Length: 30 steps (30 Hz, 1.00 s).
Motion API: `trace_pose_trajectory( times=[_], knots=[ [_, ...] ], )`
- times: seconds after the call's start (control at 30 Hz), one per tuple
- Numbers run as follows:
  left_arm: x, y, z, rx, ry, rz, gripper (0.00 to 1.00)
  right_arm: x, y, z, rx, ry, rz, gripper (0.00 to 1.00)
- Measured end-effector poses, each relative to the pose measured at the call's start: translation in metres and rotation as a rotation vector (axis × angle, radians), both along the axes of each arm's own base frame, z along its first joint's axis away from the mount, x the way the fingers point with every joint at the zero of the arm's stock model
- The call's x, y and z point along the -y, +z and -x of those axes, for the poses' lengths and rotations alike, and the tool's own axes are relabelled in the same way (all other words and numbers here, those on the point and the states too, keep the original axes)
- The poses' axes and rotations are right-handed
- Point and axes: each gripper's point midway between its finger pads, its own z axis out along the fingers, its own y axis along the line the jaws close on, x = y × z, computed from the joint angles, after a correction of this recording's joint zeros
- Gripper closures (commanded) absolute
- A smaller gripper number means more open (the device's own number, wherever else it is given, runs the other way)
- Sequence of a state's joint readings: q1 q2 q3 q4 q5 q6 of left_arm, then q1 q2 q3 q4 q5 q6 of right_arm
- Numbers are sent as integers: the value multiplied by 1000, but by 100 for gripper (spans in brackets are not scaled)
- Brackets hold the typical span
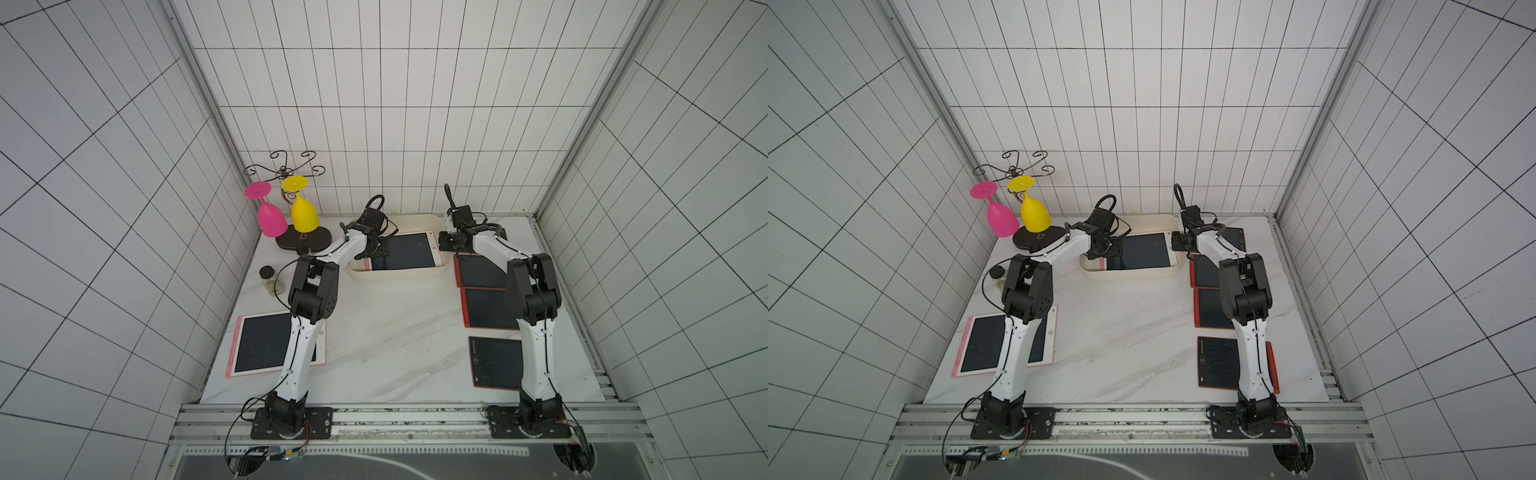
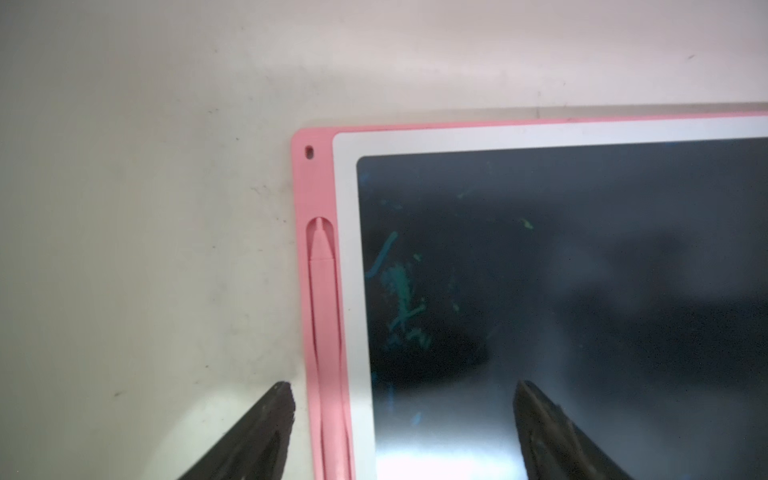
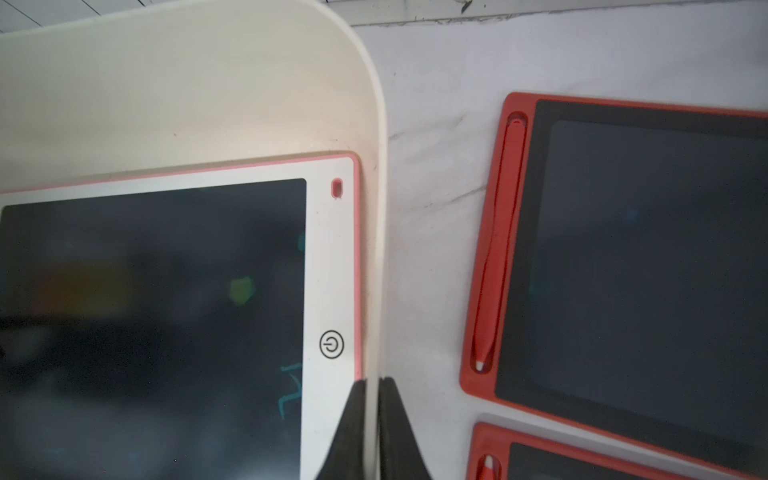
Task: Take out the writing tablet from the storage box
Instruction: Pick up the writing tablet from the storage box.
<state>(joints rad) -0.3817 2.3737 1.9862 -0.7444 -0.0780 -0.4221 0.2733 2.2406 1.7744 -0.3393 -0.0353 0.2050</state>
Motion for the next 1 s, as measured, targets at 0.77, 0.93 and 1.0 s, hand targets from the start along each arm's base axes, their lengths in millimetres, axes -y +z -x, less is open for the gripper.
trace_pose_trajectory(
  times=[0.77,0.93,1.0],
  knots=[
    [13,31,-1,85,60,208,32,6,0,-1,3,-17,23,100],
    [19,69,-6,148,50,265,32,9,0,-2,3,-27,22,100],
    [22,81,-8,167,45,282,32,10,0,-2,3,-31,23,100]
  ],
)
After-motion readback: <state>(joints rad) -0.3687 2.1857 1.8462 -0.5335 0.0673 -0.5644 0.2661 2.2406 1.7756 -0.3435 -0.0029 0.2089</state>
